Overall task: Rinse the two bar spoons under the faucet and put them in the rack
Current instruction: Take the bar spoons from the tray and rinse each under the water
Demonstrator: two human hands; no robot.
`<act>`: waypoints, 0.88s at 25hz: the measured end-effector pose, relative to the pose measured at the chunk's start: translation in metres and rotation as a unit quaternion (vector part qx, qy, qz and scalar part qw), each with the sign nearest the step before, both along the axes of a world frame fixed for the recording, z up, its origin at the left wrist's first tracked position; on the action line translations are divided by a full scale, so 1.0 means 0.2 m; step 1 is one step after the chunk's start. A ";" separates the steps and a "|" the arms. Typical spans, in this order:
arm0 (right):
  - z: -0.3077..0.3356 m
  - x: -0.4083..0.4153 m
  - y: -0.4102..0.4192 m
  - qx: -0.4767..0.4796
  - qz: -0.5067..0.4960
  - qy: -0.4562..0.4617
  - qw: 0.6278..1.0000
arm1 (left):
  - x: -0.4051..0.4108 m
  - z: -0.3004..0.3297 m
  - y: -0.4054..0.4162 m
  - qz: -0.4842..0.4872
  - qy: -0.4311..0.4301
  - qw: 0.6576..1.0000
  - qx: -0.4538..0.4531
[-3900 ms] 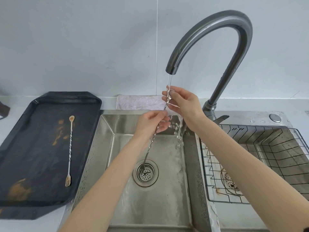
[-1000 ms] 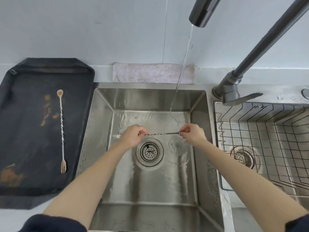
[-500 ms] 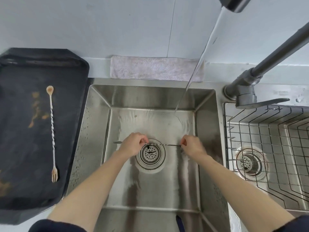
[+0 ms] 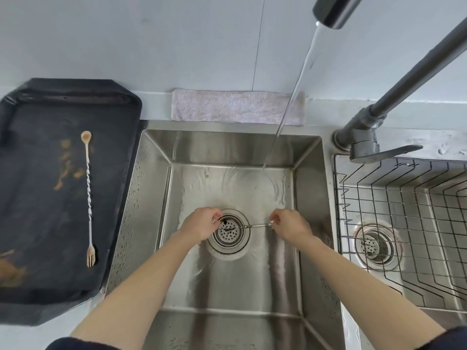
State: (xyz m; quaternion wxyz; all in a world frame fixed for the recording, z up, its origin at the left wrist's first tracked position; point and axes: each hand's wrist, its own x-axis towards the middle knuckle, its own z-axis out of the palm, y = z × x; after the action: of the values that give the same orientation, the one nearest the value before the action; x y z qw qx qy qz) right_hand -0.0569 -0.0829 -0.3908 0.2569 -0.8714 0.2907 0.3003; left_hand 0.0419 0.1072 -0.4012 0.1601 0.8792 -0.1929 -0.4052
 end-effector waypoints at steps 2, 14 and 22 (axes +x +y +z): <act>0.05 -0.01 0.02 0.007 0.033 0.003 0.999 | -0.01 0.03 0.02 -0.026 -0.013 0.999 0.019; 0.46 -0.05 0.30 -0.008 0.132 -0.083 0.988 | -0.05 0.45 0.20 -0.040 -0.142 0.989 0.007; 0.62 0.06 0.70 0.047 0.095 -0.186 0.977 | 0.01 0.69 0.54 0.017 -0.211 0.975 -0.073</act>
State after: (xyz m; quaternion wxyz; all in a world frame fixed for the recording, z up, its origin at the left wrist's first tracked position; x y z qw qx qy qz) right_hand -0.0439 0.0577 -0.2671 0.3174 -0.9225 0.1397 0.1693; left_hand 0.0437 0.2158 -0.2632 0.1864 0.9339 -0.2367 -0.1925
